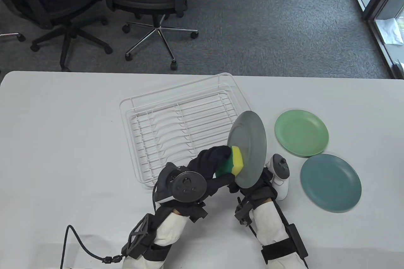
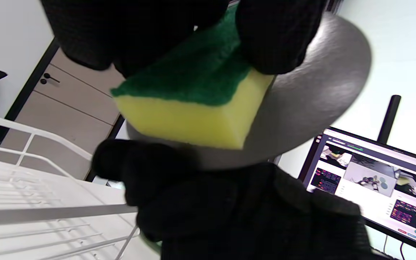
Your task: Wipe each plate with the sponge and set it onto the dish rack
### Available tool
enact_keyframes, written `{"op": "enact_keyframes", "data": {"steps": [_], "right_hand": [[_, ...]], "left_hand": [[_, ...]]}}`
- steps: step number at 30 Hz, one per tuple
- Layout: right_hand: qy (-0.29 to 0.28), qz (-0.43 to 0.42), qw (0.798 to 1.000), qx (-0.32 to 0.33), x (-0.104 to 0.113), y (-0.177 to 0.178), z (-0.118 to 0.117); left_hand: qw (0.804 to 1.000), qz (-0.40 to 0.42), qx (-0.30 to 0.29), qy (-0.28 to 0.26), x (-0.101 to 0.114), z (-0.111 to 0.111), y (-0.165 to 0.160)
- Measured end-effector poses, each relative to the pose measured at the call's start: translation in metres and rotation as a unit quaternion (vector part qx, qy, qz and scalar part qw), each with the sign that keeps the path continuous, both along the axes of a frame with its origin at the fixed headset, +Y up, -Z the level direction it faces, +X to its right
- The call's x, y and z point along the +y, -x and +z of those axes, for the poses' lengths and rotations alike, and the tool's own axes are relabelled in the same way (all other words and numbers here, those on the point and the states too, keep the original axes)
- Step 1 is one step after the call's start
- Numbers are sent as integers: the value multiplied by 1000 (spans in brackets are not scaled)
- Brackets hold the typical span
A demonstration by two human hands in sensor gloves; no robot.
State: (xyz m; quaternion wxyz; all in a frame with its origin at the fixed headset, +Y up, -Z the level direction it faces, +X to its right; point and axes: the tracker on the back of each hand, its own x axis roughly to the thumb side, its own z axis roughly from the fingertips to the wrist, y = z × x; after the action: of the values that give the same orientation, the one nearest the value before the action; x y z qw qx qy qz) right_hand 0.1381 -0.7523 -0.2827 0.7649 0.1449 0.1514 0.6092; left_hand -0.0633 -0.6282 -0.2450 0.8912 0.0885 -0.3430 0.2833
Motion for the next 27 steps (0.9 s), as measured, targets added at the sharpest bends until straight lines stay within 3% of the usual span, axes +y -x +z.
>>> {"op": "enact_keyframes", "data": {"steps": [6,13,18,27], "right_hand": [[-13,21,1000,14,3,6,1],[-22,54,998,35,3,15,1],[-27,73,996,45,2,19,2],[-18,90,995,32,-1,18,2]], "left_hand": [[996,47,61,39,-19,-21,17],[979,161,81,94,-27,-33,41],[967,231,72,81,-16,-28,52],[968,249,24,30,9,-9,50]]}}
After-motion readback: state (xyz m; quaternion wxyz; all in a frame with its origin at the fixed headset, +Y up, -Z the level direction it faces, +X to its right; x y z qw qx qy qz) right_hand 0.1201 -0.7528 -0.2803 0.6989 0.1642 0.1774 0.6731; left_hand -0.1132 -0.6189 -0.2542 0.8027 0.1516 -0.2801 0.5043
